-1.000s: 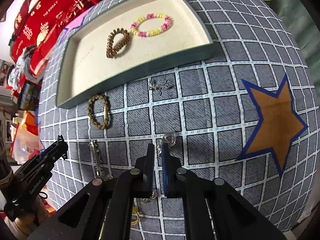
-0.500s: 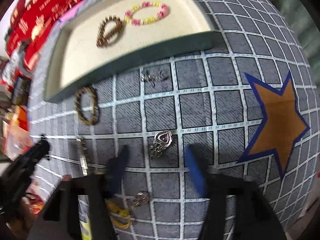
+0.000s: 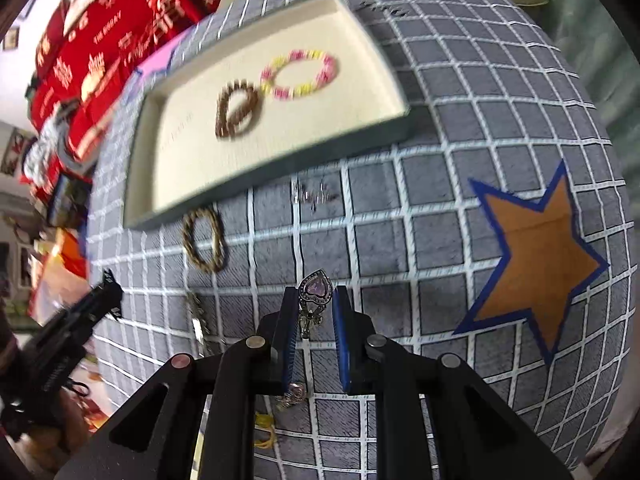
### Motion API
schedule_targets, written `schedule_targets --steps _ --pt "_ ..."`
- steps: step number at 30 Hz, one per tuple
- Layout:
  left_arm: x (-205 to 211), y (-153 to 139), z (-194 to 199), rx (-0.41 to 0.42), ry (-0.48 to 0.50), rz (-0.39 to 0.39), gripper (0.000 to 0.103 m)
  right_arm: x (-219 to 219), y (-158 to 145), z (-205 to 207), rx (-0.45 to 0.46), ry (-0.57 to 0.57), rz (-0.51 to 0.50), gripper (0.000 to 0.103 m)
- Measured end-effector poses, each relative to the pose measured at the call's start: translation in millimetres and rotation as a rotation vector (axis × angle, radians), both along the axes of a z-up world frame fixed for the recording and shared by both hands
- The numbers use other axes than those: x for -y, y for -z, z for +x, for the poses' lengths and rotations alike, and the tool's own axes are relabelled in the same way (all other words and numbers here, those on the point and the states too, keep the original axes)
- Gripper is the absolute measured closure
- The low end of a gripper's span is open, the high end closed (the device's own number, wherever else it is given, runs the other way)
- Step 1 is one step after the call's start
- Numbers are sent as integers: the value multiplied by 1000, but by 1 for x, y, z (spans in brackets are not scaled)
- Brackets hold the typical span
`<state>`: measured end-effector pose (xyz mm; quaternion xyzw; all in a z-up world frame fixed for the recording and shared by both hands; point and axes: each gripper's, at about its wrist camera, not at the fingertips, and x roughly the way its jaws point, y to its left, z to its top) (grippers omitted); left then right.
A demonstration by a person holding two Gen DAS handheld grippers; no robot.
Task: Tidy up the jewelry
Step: 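Lower the hair clip and pendant into the tray and open both tools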
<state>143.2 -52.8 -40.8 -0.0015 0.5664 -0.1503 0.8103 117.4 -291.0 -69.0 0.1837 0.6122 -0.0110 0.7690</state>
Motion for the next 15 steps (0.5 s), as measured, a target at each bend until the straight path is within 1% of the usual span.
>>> schedule_targets --steps 3,8,11,15 --pt "3 -8 7 18 2 -7 69 8 -18 5 32 14 16 85" --pt "10 -20 24 52 1 -22 69 9 -41 33 84 5 22 85" --pt "16 -26 38 71 1 -30 69 14 -48 49 104 -1 24 85" --pt "24 -30 57 90 -1 -32 69 18 -49 70 117 -9 25 85"
